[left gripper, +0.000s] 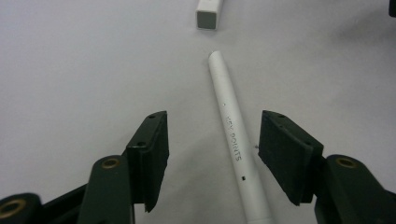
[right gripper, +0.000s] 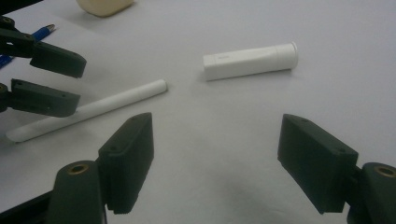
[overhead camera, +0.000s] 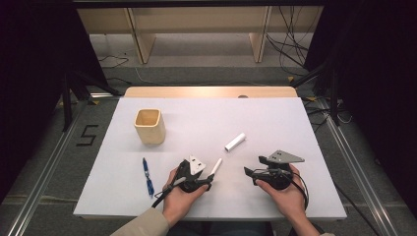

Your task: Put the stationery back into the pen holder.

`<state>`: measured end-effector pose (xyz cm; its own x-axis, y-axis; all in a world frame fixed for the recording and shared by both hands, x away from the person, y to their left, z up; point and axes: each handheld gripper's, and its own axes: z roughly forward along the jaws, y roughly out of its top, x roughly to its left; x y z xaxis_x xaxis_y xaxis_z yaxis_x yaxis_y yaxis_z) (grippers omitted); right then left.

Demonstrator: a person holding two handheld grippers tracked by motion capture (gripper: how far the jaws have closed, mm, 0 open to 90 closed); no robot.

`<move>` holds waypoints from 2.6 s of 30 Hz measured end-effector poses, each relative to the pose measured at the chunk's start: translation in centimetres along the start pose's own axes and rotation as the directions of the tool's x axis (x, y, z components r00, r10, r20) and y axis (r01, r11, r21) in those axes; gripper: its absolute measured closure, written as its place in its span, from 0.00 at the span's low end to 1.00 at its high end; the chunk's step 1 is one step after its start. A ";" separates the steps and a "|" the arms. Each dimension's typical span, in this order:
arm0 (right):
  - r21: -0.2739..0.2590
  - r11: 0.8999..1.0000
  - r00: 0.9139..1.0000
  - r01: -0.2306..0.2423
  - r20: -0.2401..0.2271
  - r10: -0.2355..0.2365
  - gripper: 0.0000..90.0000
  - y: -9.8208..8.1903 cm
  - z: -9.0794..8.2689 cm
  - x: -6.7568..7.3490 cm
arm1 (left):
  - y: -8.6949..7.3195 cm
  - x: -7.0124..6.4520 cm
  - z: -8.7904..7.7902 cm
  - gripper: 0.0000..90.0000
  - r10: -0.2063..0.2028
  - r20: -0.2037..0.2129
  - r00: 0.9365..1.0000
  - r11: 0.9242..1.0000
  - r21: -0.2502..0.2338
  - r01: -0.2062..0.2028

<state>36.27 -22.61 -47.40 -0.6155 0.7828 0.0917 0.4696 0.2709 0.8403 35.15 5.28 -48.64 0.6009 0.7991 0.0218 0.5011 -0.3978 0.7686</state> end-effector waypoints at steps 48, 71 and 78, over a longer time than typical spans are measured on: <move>0.001 1.000 1.000 0.003 -0.004 -0.003 0.31 0.0 0.0 0.0 | 0.5 -0.6 1.7 0.73 -0.022 0.042 0.999 0.998 0.060 0.019; 0.000 1.000 1.000 0.001 -0.005 -0.001 0.31 0.0 0.0 0.0 | 0.4 -0.9 1.7 0.81 -0.025 0.025 0.999 0.999 0.045 0.024; 0.000 1.000 1.000 0.001 -0.004 -0.001 0.31 0.0 0.0 0.0 | 0.3 -0.9 1.8 0.83 -0.034 0.021 0.999 0.999 0.035 0.033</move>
<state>36.26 -22.62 -47.41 -0.6187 0.7801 0.0930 0.4690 0.2718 0.8403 35.88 3.61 -49.55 0.5962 0.8026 -0.0174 0.5422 -0.3866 0.7460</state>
